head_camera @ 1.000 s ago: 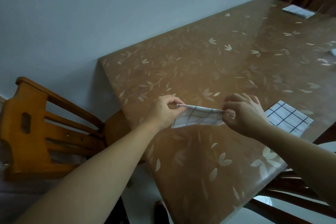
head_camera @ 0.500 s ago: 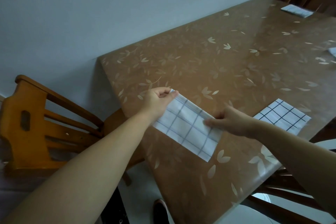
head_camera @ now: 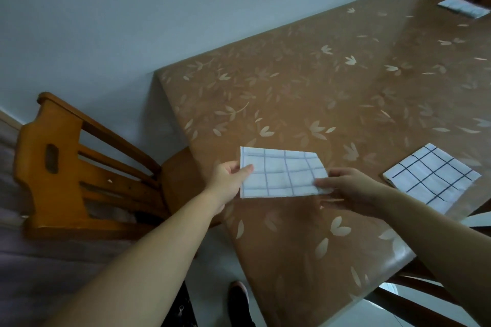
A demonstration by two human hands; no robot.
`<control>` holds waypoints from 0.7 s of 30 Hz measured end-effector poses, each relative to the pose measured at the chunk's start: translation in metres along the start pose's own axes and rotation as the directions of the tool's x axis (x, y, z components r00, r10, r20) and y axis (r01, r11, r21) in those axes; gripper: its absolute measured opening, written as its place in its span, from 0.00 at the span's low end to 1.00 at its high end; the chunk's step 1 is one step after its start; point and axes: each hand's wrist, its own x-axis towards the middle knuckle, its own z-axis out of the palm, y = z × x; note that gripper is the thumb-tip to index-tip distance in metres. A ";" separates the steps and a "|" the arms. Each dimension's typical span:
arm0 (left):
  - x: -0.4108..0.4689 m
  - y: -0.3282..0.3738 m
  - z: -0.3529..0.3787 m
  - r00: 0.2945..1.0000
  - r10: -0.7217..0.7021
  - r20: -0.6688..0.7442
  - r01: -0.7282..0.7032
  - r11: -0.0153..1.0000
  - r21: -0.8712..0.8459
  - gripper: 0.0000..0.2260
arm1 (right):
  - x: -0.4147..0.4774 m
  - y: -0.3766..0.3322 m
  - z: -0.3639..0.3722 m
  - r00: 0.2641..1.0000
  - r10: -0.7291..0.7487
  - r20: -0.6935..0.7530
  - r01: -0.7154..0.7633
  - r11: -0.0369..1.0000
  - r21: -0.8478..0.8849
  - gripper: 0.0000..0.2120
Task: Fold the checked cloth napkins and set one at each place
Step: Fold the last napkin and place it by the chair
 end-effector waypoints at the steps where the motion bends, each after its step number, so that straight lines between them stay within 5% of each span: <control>1: -0.004 -0.005 0.000 0.999 0.015 -0.036 -0.014 0.999 0.033 0.06 | 0.003 0.000 0.006 0.999 0.002 -0.035 -0.003 0.999 -0.039 0.09; 5: -0.013 -0.023 -0.010 0.997 -0.021 -0.074 0.023 0.999 0.036 0.10 | 0.018 -0.005 0.028 0.976 -0.110 -0.187 0.083 0.985 -0.148 0.03; 11: -0.013 -0.034 -0.042 0.978 -0.177 0.107 0.188 0.977 -0.099 0.06 | 0.041 -0.024 0.063 0.959 -0.183 -0.216 0.153 0.977 -0.149 0.02; 21: 0.065 -0.026 -0.094 0.990 -0.110 -0.094 0.092 0.979 -0.183 0.08 | 0.118 -0.089 0.118 0.950 -0.191 -0.248 0.126 0.958 -0.256 0.04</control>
